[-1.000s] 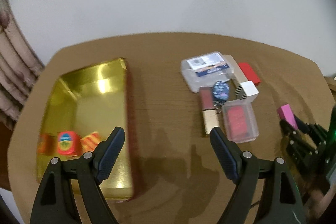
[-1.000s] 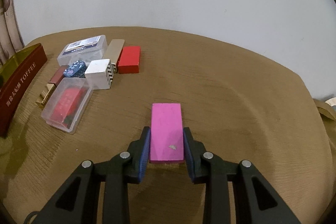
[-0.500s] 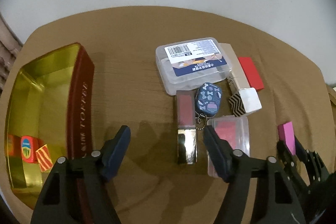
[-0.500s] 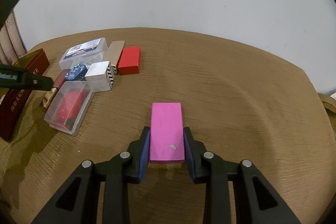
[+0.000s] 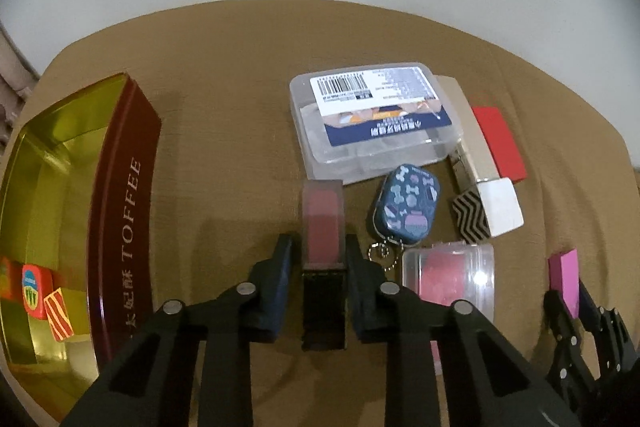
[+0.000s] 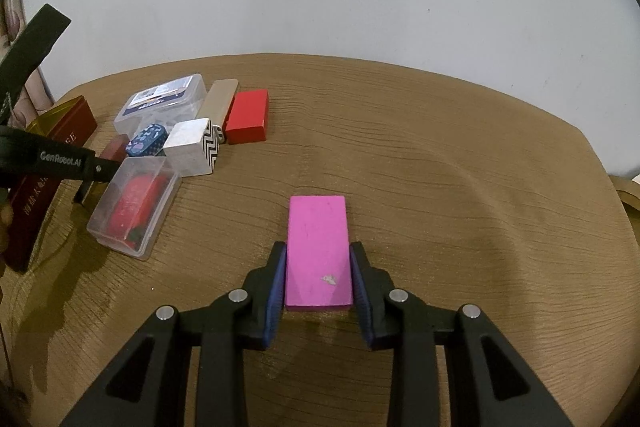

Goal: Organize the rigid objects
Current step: 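Grasp the lipstick tube with the left tool, then carry the lipstick tube into the tin and open the left tool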

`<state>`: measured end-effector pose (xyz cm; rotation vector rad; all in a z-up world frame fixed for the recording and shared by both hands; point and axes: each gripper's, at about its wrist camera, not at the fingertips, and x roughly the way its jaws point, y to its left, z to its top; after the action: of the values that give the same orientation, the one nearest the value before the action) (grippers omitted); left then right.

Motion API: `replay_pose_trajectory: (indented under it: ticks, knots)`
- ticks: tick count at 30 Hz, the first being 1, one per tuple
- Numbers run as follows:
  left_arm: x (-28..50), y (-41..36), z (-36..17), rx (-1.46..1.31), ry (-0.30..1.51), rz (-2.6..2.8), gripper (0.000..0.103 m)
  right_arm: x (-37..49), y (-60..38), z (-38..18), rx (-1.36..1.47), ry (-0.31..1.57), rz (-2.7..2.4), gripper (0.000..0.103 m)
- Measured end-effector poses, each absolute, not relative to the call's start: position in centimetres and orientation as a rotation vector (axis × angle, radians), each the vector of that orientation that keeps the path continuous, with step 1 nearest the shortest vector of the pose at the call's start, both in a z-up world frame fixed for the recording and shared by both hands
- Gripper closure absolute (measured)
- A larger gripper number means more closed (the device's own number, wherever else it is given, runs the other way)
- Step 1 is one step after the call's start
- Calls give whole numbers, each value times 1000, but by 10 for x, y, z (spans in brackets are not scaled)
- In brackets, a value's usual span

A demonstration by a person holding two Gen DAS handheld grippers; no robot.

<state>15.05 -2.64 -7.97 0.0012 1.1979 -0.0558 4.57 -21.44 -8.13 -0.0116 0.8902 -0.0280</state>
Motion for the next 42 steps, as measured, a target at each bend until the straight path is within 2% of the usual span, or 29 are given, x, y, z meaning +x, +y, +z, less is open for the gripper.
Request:
replay_pose_trajectory:
  ticks: [19, 27, 42]
  knots:
    - [108, -35, -56, 63, 1127, -63, 86, 45, -213, -81, -19, 890, -36, 71]
    - [99, -15, -32, 45, 1105, -89, 86, 46, -212, -82, -22, 891, -38, 71]
    - [100, 41, -19, 42, 1068, -27, 85, 46, -212, -82, -27, 891, -40, 71]
